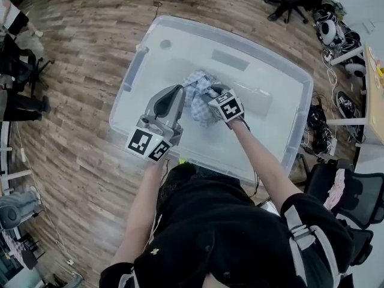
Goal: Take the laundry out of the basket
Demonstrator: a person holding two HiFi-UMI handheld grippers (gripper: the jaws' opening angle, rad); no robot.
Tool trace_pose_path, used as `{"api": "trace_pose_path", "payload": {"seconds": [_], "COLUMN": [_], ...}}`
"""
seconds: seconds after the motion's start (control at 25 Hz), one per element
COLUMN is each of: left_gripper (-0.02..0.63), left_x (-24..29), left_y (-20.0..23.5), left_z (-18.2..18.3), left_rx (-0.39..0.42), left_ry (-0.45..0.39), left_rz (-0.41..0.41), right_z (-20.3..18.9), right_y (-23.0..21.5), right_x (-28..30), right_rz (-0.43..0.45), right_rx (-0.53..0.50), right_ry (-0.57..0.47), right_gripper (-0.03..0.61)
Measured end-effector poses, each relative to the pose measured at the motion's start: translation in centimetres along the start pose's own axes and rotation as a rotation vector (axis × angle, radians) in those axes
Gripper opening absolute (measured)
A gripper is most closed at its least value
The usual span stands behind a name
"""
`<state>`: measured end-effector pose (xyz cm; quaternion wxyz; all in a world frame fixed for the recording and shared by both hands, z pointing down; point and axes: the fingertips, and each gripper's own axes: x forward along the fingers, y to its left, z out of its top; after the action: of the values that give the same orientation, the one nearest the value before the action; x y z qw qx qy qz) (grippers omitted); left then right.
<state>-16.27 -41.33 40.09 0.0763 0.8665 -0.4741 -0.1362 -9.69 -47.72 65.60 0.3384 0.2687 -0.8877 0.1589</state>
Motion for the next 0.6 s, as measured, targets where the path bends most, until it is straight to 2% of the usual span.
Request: {"api": "trace_pose_path", "payload": {"seconds": [0.6], "left_gripper": [0.006], "left_x": [0.0], "left_y": [-0.1], "left_z": [-0.5], "left_rx": [0.003], "left_ry": [0.023], "left_rz": [-0.036], "right_z": [9.5], "right_y": [-0.1], "right_x": [-12.0], "right_rz": [-0.072], "right_rx": [0.041], "right_ry": [-0.329], "right_gripper": [0.11]}}
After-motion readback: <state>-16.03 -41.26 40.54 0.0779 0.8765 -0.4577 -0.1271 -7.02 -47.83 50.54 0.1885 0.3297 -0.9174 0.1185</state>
